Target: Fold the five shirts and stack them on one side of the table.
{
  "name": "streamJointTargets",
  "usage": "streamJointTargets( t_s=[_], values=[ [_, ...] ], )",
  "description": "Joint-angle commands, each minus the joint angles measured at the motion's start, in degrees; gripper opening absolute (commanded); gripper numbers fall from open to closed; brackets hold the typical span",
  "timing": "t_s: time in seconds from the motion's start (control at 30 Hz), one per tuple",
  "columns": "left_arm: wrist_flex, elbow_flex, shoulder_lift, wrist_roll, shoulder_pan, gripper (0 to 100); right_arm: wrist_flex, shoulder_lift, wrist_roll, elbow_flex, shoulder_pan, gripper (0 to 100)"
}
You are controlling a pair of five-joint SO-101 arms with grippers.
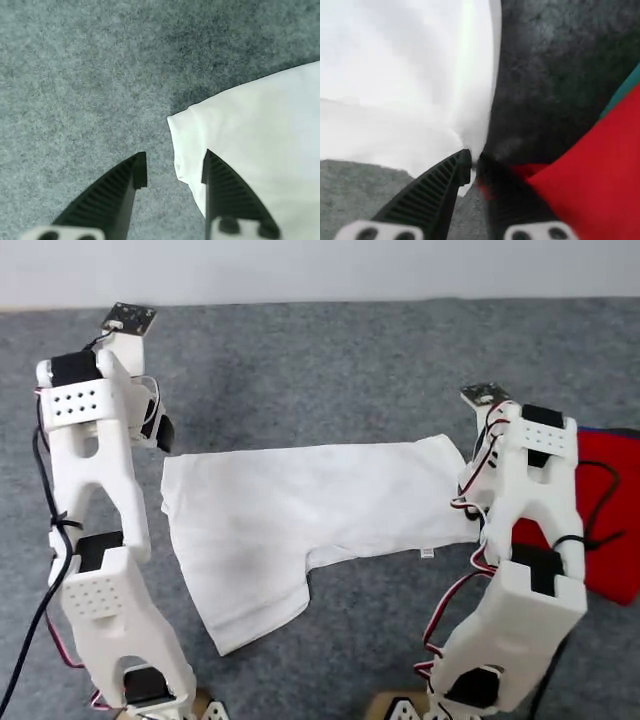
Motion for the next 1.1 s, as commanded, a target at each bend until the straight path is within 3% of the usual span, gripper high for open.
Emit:
streamJointTargets(
  t_s=[0.0,0.07,0.47,0.8,1.07],
  values=[
    [-0.5,-0.6,-4.0,-0.4,0.1,19,2.6,-3.4,-0.1,-2.7,-1.0,19.6],
    [-0.4,-0.6,-4.0,-0.4,0.4,19,3.2,-5.5,-1.3,-2.7,-1.7,23.2],
    [4.5,0.0,-7.3,-2.4,5.1,19,12.2,-18.8,-2.1,-2.7,-5.0,23.2],
    [4.3,33.2,-30.7,-17.7,18.5,4,20.2,-22.1,-1.8,-2.4,4.9,23.1],
    [4.3,52.5,-38.2,-18.6,25.8,0,19.7,-26.4,1.5,4.3,13.1,23.1]
  ],
)
